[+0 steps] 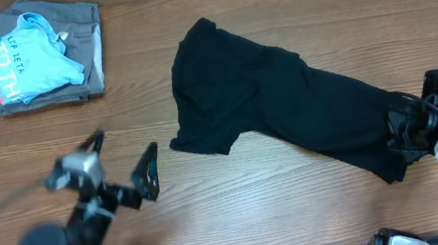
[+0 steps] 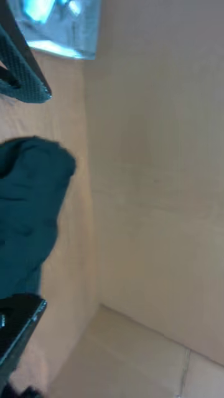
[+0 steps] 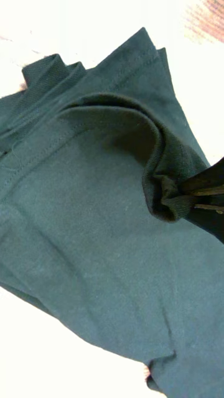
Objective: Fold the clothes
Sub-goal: 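Reach the left gripper to the T-shirt's upper-left shoulder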
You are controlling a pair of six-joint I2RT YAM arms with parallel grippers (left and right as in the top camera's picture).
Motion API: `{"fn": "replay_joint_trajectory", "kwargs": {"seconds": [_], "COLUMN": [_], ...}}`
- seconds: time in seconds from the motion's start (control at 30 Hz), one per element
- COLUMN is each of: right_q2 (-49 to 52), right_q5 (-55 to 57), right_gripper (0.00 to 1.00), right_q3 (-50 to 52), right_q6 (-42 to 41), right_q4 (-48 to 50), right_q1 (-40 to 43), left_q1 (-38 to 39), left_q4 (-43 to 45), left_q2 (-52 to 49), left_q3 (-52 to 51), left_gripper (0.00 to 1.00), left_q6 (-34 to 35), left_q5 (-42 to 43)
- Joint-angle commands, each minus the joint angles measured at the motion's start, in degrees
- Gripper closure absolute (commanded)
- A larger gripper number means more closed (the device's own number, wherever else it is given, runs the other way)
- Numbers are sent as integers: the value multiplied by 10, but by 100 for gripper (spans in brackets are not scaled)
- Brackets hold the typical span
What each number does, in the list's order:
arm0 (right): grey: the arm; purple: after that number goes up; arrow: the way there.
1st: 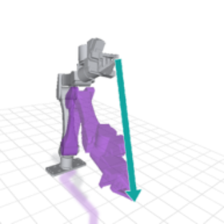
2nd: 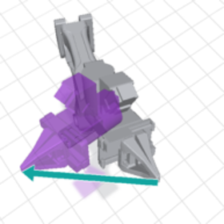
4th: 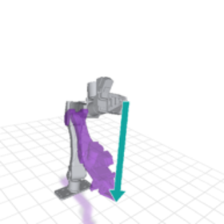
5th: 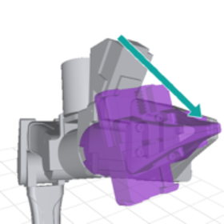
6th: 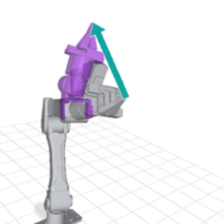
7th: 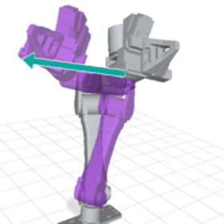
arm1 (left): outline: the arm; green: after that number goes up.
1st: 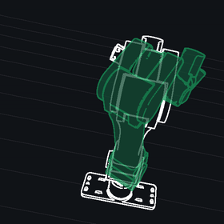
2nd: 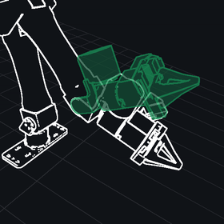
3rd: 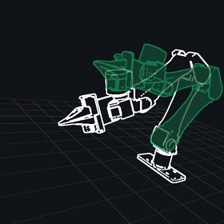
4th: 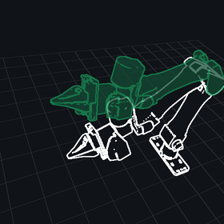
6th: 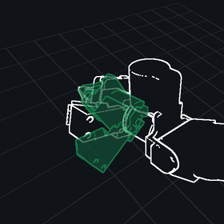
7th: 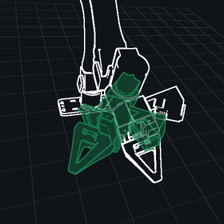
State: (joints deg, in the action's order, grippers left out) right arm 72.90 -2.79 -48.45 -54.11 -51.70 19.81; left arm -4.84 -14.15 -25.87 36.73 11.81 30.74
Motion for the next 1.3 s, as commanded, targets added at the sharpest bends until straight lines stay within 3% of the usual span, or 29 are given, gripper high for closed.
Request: {"fn": "replay_joint_trajectory", "kwargs": {"seconds": [0.0, 0.1, 0.2, 0.3, 0.4, 0.57, 0.73, 0.93, 1.27], "right_q2": [-11, -11, -11, -11, -11, -11, -11, -11, -11], "right_q5": [-4, -4, -4, -4, -3, -3, -4, -8, -8], "right_gripper": [96, 96, 96, 96, 96, 96, 96, 96, 96], "right_q3": [-12, -12, -12, -12, -12, -12, -12, -12, -12], "right_q6": [1, 1, 1, 1, 2, 2, 2, 2, 2], "right_q4": [2, 2, 3, 3, 4, 5, 5, 4, 6], "right_q1": [-3, -3, -3, -3, -3, -3, -3, -3, -3], "left_q1": [14, 60, 155, 224, 259, 326, 386, 416, 426], "left_q4": [-86, -226, -373, -417, -408, -415, -412, -369, -259], "left_q2": [-151, -278, -408, -498, -552, -635, -751, -893, -945], "left_q3": [133, 270, 416, 499, 534, 581, 619, 664, 666], "left_gripper": [0, 0, 0, 0, 0, 0, 0, 0, 0], "left_q6": [-70, -125, -151, -160, -161, -128, -186, -191, -179], "left_q5": [53, 10, -144, -196, -159, -310, -336, -443, -416]}}
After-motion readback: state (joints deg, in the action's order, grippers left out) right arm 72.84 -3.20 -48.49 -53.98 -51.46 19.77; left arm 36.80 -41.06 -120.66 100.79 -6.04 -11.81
